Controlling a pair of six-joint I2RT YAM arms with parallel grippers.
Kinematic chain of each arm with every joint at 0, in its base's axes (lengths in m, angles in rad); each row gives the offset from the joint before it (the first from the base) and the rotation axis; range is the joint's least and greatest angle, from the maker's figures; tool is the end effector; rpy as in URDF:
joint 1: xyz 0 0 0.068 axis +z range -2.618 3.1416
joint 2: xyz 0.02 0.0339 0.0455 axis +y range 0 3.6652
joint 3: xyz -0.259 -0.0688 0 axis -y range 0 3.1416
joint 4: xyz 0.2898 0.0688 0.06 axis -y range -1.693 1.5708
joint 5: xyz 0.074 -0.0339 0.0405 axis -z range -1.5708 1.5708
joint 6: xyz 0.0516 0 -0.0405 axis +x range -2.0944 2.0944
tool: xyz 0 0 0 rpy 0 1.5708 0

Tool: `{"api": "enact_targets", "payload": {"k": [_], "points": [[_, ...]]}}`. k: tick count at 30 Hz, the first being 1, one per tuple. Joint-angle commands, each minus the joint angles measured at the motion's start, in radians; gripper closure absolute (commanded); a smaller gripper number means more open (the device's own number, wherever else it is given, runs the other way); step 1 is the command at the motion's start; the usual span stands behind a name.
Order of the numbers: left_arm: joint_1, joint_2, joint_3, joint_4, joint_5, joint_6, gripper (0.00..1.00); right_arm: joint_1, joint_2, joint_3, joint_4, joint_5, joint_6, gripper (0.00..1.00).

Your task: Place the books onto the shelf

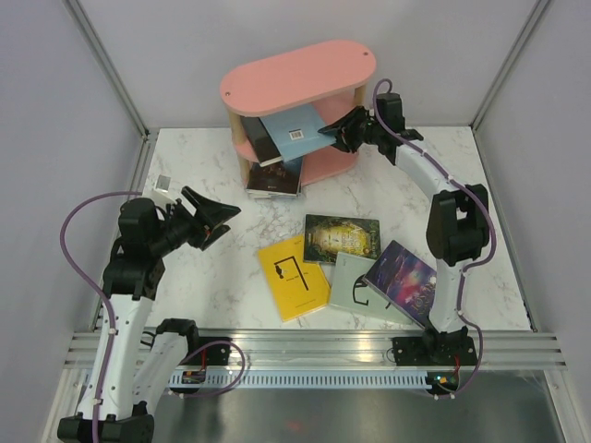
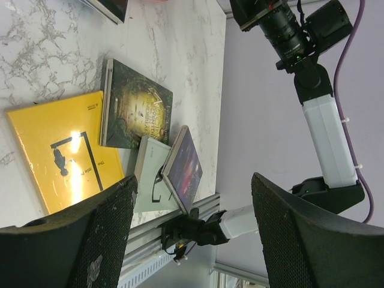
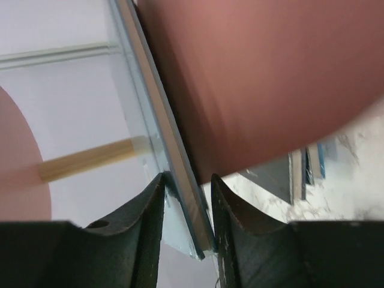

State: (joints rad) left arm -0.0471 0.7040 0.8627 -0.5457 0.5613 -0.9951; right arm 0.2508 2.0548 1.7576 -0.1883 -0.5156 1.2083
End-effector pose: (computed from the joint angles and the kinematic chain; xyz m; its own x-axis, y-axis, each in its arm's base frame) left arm 0.2067 -0.0372 0.3418 -0.6517 -0.6802 -0.3356 -0.0265 0.4626 -0.8861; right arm 0.5171 0.1587 0.2598 -0.7572 0.6457 -0.0985 0.1963 0.3688 0.9086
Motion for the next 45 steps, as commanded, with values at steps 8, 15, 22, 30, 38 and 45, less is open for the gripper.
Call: {"api": "enact_targets", "payload": {"k": [8,15,22,30,38,45], "points": [[0.006,0.055,0.048,-0.002,0.049,0.079,0.21,0.074,0.105,0.22,0.027,0.032,0.046,0.56],[0.007,0.084,0.044,0.0,0.052,0.093,0.21,0.081,0.079,0.189,0.023,0.011,0.03,0.48],[0.007,0.118,0.044,0.013,0.063,0.096,0.21,0.048,0.038,0.161,-0.118,0.043,-0.073,0.36],[0.007,0.129,0.029,0.016,0.06,0.099,0.21,-0.085,-0.088,0.019,-0.252,0.062,-0.197,0.32],[0.007,0.141,-0.074,0.02,0.055,0.099,0.23,-0.133,-0.28,-0.234,-0.231,-0.023,-0.288,0.41],[0.007,0.097,-0.106,0.009,0.054,0.092,0.25,-0.131,-0.375,-0.591,0.171,-0.162,-0.064,0.74]]}}
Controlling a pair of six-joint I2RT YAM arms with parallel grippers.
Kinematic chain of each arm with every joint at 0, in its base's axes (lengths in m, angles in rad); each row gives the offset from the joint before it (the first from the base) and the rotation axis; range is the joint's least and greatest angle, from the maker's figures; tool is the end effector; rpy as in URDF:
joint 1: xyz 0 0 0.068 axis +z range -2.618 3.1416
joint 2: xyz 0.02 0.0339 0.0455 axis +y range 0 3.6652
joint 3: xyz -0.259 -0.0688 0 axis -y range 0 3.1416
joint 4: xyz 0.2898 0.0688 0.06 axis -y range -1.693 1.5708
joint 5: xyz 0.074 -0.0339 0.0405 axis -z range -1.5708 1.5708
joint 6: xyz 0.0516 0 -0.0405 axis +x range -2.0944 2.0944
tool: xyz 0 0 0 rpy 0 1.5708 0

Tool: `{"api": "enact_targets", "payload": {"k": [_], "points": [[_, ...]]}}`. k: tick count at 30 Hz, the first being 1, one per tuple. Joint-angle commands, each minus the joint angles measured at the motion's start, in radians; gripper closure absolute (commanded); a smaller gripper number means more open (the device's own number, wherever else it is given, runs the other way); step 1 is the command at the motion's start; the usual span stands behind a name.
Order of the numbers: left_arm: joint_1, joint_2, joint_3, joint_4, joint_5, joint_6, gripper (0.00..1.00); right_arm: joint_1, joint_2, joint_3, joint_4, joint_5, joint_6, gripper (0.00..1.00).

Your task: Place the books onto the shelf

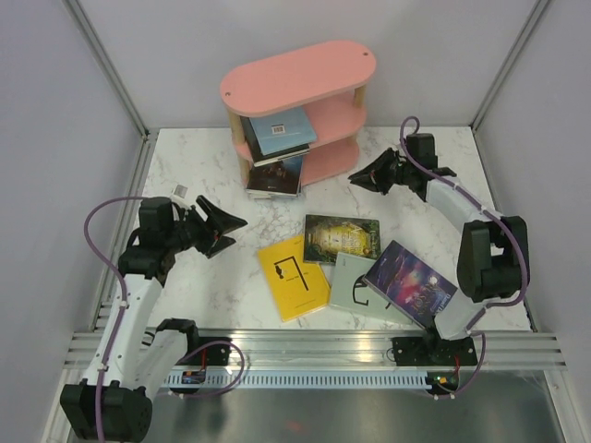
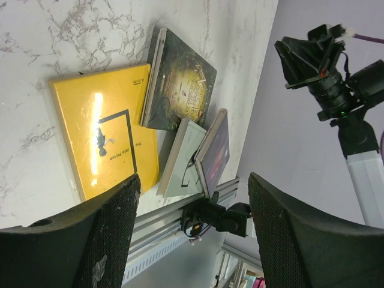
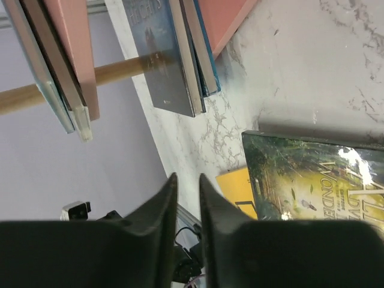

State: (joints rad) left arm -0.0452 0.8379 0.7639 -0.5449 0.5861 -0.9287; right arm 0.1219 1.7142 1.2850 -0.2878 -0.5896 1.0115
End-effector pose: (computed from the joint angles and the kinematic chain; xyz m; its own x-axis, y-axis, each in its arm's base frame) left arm 0.2339 -0.0392 0.2765 -0.7377 -0.6345 -0.2308 -0.1721 0.5072 -0.8445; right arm 0.4269 0.0812 0.2270 -0.7844 0.6137 -0.0902 0.2785 0.4784 0.8328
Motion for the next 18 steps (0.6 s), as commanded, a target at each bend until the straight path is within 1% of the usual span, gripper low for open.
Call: {"api": "enact_targets", "payload": {"k": [1,2,3,4,6,7,8,11,12,13,14,15,16,17,18], "points": [[0.005,-0.042,-0.009,0.005,0.026,0.027,0.25,-0.002,-0.025,-0.139,0.33,-0.093,0.165,0.82],[0.005,-0.046,-0.009,-0.001,0.026,0.033,0.25,-0.002,-0.013,-0.15,0.408,-0.09,0.221,0.86],[0.005,-0.049,-0.008,-0.015,0.024,0.045,0.25,0.001,0.001,-0.157,0.444,-0.084,0.243,0.91],[0.005,-0.052,-0.008,-0.021,0.023,0.053,0.25,0.005,0.037,-0.159,0.478,-0.075,0.263,1.0],[0.005,-0.049,-0.006,-0.03,0.021,0.07,0.25,0.025,0.08,-0.15,0.554,-0.044,0.33,1.0],[0.005,-0.037,-0.005,-0.035,0.024,0.073,0.24,0.033,0.128,-0.145,0.593,-0.033,0.357,1.0],[0.005,-0.027,-0.003,-0.033,0.026,0.073,0.24,0.047,0.157,-0.127,0.663,-0.017,0.41,1.0],[0.005,0.015,0.003,-0.05,0.038,0.061,0.26,0.085,0.284,-0.066,0.732,0.004,0.456,1.0],[0.005,0.021,0.003,-0.05,0.046,0.05,0.26,0.094,0.321,0.004,0.73,0.016,0.457,1.0],[0.005,0.029,0.002,-0.05,0.046,0.05,0.26,0.1,0.394,0.045,0.728,0.02,0.457,1.0],[0.005,0.039,-0.001,-0.049,0.041,0.051,0.26,0.114,0.432,0.125,0.725,0.027,0.457,1.0],[0.005,0.047,0.0,-0.05,0.041,0.066,0.26,0.119,0.47,0.163,0.727,0.039,0.464,1.0],[0.005,0.052,-0.002,-0.049,0.05,0.077,0.26,0.128,0.542,0.2,0.746,0.045,0.49,0.99],[0.005,0.059,-0.002,-0.053,0.058,0.083,0.26,0.13,0.574,0.267,0.759,0.053,0.502,0.98],[0.005,0.058,-0.002,-0.058,0.061,0.093,0.26,0.131,0.605,0.299,0.762,0.071,0.518,0.93]]}}
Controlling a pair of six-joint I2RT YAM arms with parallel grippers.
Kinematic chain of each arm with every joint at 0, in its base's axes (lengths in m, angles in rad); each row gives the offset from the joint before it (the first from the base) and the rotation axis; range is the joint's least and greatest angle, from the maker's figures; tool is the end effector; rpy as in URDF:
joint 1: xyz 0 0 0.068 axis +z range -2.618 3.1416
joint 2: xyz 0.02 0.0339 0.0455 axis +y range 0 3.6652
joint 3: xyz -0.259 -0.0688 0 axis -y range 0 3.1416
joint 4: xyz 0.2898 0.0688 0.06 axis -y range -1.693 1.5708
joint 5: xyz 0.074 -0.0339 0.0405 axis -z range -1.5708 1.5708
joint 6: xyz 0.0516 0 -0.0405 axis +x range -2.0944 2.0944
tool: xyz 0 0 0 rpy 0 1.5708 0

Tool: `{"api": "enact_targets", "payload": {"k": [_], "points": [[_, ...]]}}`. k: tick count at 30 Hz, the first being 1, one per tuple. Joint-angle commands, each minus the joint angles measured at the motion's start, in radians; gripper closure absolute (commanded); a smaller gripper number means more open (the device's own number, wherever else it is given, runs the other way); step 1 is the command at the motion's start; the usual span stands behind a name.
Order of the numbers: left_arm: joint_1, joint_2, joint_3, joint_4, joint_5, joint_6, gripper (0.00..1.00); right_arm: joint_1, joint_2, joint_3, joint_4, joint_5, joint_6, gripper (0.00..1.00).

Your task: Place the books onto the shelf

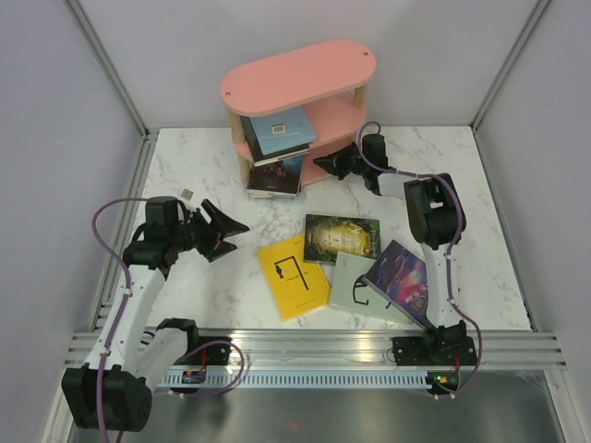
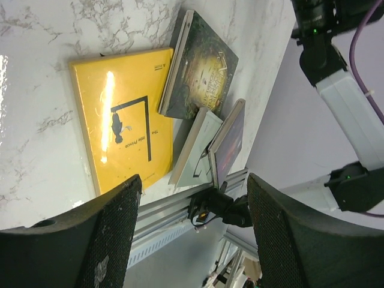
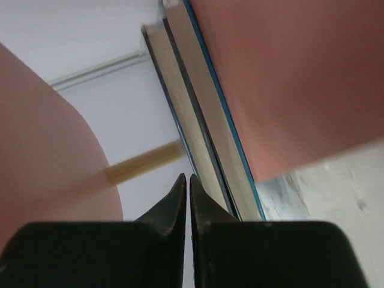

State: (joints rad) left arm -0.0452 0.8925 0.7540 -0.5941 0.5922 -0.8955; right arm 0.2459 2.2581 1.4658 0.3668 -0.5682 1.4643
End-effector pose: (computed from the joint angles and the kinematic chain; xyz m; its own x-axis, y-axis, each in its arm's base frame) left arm 0.2381 -0.0396 0.2565 -0.7705 -0.6134 -0.1734 -0.2389 0.5300 -0.8136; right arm 0.5146 0.1578 0.1010 -0.7193 0.6836 0.1240 0.3258 0.1741 0.9293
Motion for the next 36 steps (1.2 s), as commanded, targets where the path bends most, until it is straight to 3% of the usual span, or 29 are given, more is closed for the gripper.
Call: {"api": "enact_targets", "payload": {"k": [1,4,14,20,25,36], "points": [[0.005,0.0,0.005,-0.015,0.06,0.059,0.26,0.013,0.113,0.148,0.112,0.062,0.086,0.9],[0.005,-0.013,0.005,-0.035,0.055,0.043,0.26,0.02,0.194,0.244,0.101,0.094,0.11,0.85],[0.005,-0.006,0.036,-0.042,-0.014,-0.026,0.27,0.064,0.388,0.473,0.035,0.117,0.146,0.85],[0.005,-0.018,0.041,-0.049,-0.048,-0.083,0.28,0.118,0.403,0.469,0.018,0.105,0.151,0.86],[0.005,-0.056,0.048,-0.064,-0.069,-0.091,0.28,0.191,0.394,0.511,-0.103,0.117,0.079,0.87],[0.005,-0.101,0.039,-0.093,-0.08,-0.086,0.28,0.251,0.403,0.527,-0.112,0.114,0.094,0.89]]}}
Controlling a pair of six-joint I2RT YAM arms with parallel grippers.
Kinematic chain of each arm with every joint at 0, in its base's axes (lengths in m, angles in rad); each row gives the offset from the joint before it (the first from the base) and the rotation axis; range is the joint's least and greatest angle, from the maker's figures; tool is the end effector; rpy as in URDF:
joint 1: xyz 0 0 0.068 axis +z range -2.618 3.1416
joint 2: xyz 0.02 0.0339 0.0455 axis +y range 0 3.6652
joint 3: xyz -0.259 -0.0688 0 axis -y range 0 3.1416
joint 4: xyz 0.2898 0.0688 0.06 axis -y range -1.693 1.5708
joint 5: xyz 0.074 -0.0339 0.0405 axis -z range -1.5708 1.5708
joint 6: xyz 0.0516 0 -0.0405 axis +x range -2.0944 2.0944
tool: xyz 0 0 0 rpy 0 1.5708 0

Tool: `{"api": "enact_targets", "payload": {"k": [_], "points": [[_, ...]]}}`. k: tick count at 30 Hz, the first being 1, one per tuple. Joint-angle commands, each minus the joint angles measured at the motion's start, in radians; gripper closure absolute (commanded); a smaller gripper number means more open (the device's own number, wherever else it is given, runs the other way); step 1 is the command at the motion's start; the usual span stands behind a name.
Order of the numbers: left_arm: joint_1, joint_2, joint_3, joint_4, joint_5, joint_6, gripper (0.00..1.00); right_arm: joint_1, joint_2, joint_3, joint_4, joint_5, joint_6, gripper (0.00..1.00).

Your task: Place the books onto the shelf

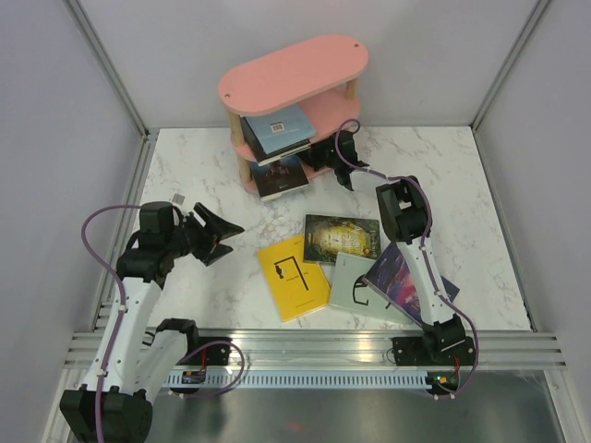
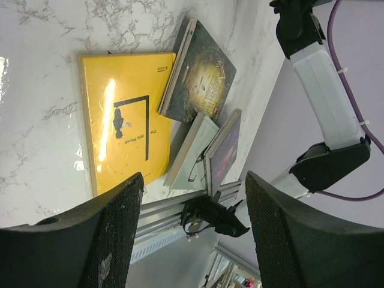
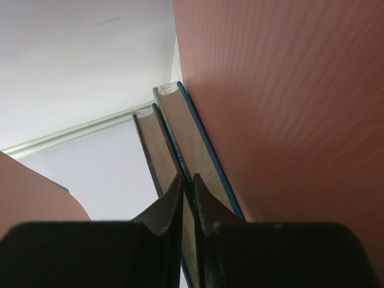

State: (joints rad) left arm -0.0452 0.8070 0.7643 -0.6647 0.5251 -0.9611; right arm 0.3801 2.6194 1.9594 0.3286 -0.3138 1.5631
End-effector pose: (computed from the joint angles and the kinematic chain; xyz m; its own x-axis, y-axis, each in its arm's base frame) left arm 0.2217 -0.0359 0.2710 -0.7158 -0.6777 -0.1681 -0.2919 0.5092 -0.8097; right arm 0.5760 0.2473 0.0724 -0.6263 0.7740 0.0932 0.2973 0.1267 0.9463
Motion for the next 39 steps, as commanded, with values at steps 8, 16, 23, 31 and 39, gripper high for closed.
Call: {"api": "enact_targets", "payload": {"k": [8,16,23,31,39], "points": [[0.005,0.049,0.072,-0.024,-0.02,0.024,0.27,-0.026,-0.1,-0.158,-0.073,-0.114,-0.08,0.86],[0.007,0.141,0.087,-0.024,-0.057,0.113,0.22,-0.268,-0.326,-0.33,-0.161,-0.18,-0.247,0.61],[0.004,0.274,-0.046,0.039,-0.031,0.18,0.16,-0.351,-0.594,-0.545,-0.327,-0.228,-0.496,0.48],[-0.148,0.608,-0.206,0.358,0.065,0.145,0.12,-0.337,-0.846,-0.907,-0.566,-0.222,-0.733,0.48],[-0.311,0.969,-0.088,0.456,0.049,0.159,0.09,-0.333,-0.884,-1.138,-0.623,-0.2,-0.85,0.5]]}}
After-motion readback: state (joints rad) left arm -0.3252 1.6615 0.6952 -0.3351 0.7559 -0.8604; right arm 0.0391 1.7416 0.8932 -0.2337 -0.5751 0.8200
